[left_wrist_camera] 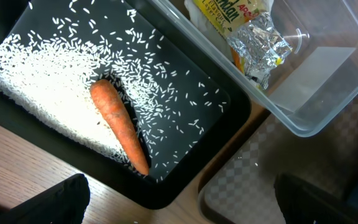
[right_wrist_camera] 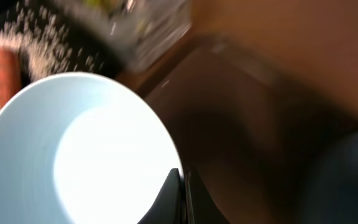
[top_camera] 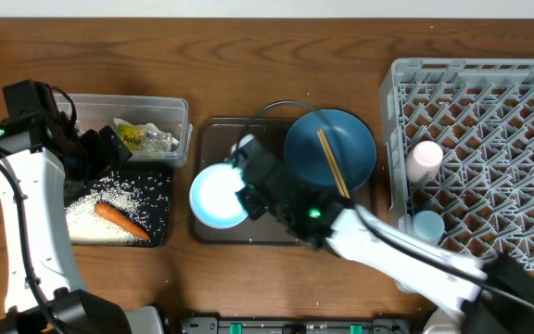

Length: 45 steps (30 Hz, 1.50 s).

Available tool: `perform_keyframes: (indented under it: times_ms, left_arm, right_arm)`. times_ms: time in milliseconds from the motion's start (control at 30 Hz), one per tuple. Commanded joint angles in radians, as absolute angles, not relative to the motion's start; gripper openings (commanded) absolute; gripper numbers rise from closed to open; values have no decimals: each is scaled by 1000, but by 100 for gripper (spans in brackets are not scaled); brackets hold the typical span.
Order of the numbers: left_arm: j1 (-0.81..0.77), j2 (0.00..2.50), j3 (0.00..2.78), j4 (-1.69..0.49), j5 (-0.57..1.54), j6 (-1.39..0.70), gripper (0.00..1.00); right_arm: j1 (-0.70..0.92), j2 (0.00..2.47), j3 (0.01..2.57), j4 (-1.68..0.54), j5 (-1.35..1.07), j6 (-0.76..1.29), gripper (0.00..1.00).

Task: Sort waste into correct bins and load items into the dishwasher rack
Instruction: 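Carry the light-blue bowl right and set it upright in the rack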

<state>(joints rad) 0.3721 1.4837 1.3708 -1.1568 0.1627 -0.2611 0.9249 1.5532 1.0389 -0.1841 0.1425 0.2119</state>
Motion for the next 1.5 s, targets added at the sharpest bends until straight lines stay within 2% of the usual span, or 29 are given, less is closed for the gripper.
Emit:
perform_keyframes:
  times_ms: [0,267,567,833,1167,1467]
  left_arm:
    - [377,1466,1383,-1163,172,-255,98]
    - [377,1466,1383,-1163,172,-255,98]
    - [377,1466,1383,-1163,172,-255,98]
    - [377,1466,1383,-1163,172,-255,98]
    - [377,1466,1383,-1162,172,-255,98]
    - [377,1466,1383,-1163,172,-255,98]
  right_arm:
    - [896,1422,1047,-230,324,113,1]
    - [714,1096,1047,-425,671,-5,1]
    - [406,990,1047,-437,880,-147,1]
    - [204,1165,1047,-273,905,-374,1]
    - [200,1504,1047,-5,1058,-620,1]
    - [203,1661,1047,199,1066,-834,1]
